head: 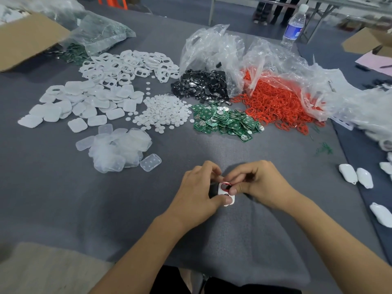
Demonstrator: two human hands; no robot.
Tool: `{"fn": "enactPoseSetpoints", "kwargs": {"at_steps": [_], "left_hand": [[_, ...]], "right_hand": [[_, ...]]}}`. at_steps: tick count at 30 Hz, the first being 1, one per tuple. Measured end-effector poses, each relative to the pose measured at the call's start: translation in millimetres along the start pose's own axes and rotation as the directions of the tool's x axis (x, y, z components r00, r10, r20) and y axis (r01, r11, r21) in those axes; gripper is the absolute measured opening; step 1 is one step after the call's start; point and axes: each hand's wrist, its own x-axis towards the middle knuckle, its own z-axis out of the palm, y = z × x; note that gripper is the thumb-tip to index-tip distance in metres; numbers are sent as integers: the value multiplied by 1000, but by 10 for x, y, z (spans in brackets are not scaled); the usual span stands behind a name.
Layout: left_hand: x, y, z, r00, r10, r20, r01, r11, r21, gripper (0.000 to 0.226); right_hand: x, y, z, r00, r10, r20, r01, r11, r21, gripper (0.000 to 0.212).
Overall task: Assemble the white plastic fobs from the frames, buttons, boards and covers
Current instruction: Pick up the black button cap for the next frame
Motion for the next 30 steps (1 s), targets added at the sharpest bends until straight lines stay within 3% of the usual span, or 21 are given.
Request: {"fn": "enactPoseSetpoints", "kwargs": {"at_steps": [6,14,20,25,28,30], "left_hand": [[34,-4,12,1000,-7,5,7,1000,-13,51],[37,-15,12,999,32,8,-32,999,16,48],[28,-37,7,996,91,18,-92,993,72,40],[8,-86,22,988,152,-4,-152,988,40,30],[0,-105,37,977,214,-9,-213,975,63,27],[-3,-118,52,966,259,-14,-257,963,84,26]], "right_hand": [[171,31,-115,987,36,157,-49,996,80,21],[401,-107,-187,931,174,320,-139,982,-129,25],[456,-196,-109,910,328,253,-295,942,-160,27],[475,-298,-86,881,414,230,-346,895,-282,25],[323,-270,-72,932,339,127,-293,912,-286,26],[100,-178,35,983,181,-40,-184,935,-303,29]]}}
